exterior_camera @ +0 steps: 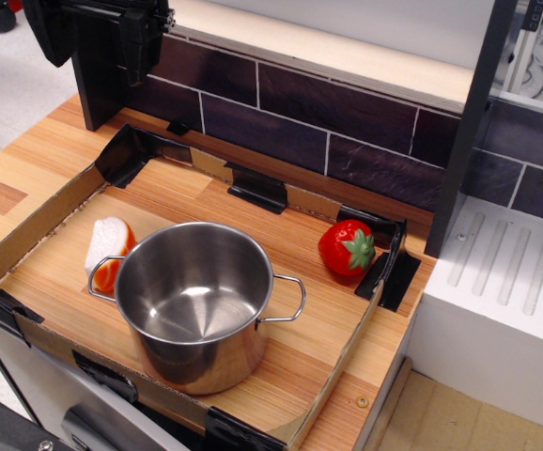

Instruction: Topple metal pot

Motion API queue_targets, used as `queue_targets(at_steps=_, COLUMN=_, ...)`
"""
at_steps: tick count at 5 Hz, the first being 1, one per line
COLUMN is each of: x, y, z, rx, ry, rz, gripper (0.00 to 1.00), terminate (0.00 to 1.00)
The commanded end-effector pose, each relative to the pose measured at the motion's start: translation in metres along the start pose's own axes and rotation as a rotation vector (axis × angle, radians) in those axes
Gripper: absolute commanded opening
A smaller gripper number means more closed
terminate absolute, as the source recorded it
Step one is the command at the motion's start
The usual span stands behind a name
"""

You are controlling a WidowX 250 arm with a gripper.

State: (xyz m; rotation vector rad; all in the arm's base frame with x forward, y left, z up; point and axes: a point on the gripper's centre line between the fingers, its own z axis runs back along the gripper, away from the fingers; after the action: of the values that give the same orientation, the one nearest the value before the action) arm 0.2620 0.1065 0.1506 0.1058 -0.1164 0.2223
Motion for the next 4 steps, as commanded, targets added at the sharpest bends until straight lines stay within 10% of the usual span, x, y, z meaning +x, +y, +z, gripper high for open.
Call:
queue_targets(at_steps=1, x=0.000, y=0.000, z=0.000, rx=0.000, ry=0.000, rz=0.000, gripper=1.00, terminate=0.00)
queue_targets(at_steps=3, x=-0.016, y=-0.032, z=0.014, rx=-0.013, ry=-0.125, rz=-0.451, gripper=1.00, terminate=0.00)
queue_targets(at_steps=4, x=-0.042, y=-0.052, z=0.016, rx=-0.101, ry=-0.071, rz=-0.678, gripper=1.00, terminate=0.00)
